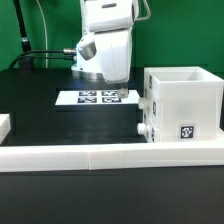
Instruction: Assemble drawer
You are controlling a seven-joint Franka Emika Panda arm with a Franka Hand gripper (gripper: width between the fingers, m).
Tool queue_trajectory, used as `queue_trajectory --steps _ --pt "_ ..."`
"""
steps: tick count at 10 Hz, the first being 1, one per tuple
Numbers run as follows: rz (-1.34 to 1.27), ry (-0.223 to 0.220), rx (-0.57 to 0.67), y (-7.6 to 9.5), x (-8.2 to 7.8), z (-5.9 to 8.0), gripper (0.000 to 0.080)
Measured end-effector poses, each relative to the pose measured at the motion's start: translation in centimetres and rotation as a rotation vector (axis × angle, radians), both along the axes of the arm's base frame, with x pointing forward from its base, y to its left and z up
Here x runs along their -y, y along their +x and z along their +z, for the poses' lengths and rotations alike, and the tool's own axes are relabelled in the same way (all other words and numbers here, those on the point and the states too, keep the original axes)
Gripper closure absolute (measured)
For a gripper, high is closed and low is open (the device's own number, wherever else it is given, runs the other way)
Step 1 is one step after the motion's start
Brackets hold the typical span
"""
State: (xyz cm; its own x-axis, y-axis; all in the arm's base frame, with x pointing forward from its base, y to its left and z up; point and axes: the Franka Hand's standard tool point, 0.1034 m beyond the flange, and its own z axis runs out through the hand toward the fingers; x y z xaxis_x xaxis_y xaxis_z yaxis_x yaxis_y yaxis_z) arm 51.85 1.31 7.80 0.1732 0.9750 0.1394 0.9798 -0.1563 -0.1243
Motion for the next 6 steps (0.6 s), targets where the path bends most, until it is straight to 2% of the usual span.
queue_trajectory --steps 6 --pt "-0.002 0.001 -0.004 -0.06 0.05 -0.22 0.0151"
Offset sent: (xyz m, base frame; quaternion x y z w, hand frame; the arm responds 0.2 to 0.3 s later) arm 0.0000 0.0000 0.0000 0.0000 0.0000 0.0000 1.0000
